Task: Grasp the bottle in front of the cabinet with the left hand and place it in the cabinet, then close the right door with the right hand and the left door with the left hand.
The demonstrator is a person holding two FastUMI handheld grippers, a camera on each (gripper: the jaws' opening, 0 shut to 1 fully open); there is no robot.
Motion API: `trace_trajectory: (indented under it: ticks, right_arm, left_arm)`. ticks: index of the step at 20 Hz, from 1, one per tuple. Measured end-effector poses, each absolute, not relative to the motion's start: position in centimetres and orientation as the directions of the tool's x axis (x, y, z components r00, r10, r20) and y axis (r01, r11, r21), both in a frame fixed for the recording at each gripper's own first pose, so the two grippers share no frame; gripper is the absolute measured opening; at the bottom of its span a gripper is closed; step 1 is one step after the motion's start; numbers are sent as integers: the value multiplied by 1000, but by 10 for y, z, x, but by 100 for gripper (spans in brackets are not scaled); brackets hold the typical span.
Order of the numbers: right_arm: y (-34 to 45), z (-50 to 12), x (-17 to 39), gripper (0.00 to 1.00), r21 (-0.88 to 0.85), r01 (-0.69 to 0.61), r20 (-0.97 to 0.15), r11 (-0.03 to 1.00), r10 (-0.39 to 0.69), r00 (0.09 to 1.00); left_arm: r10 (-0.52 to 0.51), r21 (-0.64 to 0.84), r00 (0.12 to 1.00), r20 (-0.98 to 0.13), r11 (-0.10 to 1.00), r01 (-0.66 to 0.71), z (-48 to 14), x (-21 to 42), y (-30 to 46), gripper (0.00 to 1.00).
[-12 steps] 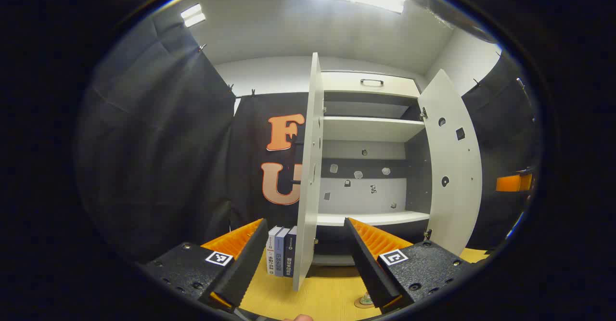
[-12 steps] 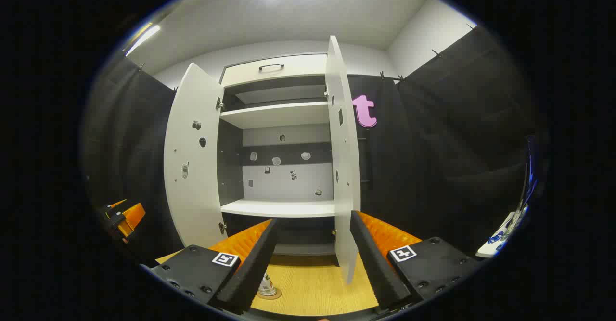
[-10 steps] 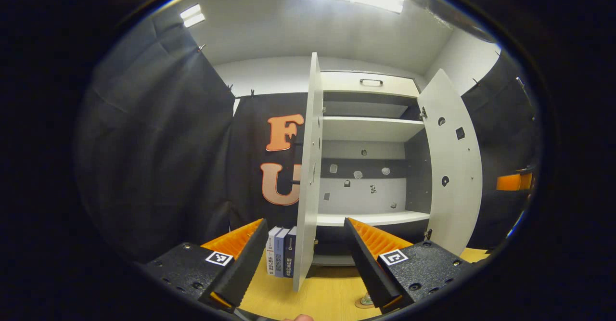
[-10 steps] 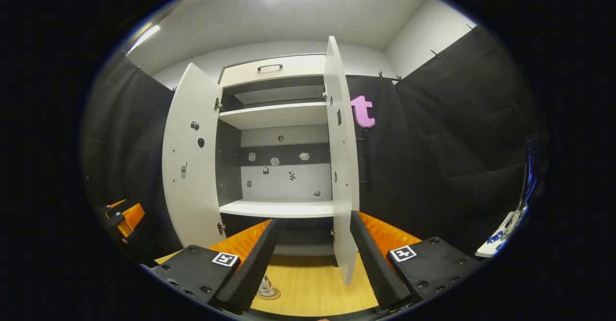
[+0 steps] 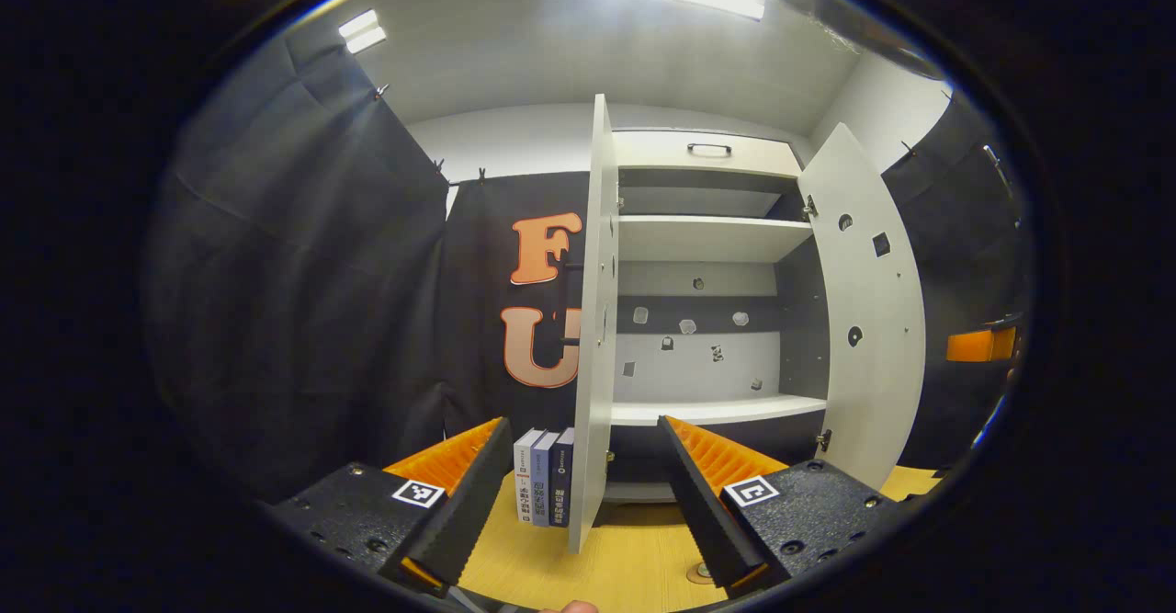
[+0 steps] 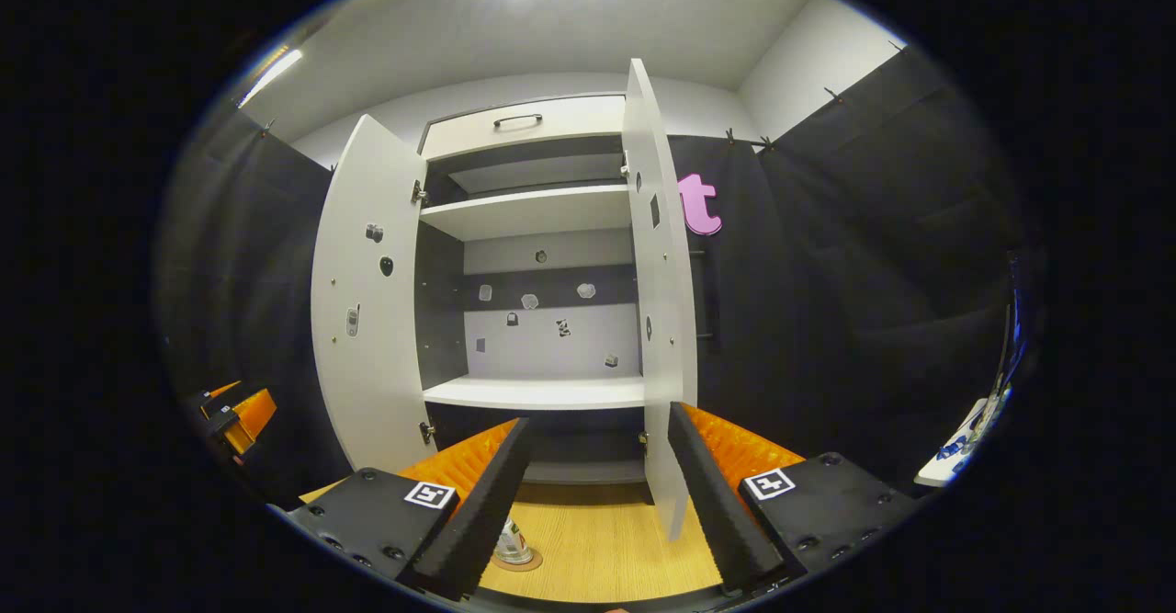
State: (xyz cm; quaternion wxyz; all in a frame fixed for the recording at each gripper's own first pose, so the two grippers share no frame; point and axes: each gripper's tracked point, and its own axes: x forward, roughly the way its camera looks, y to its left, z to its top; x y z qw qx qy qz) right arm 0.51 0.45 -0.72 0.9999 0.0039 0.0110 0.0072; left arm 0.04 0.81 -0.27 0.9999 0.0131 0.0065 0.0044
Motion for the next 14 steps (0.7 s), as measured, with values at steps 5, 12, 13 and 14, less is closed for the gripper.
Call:
trace_trajectory:
  ticks: [5, 12, 13, 14]
  right_arm:
    - [5, -5, 6, 98, 9, -12, -18, 1000, 12, 1000]
    - [4, -3, 7, 98, 1, -8, -22, 1000, 8, 1000]
    - [4, -2, 6, 98, -2, -9, -23, 1000, 9, 1000]
    - [4, -2, 6, 98, -6, -9, -23, 1000, 9, 1000]
  left_arm:
    - [0, 32, 1000, -8, 999, 0, -2, 4, 6, 95]
    - [-139, -22, 990, 21, 990, 139, -2, 30, -45, 95]
    - [-177, -49, 984, 16, 983, 178, -8, 36, -61, 95]
    - [-219, -79, 976, 5, 973, 219, -18, 41, -78, 95]
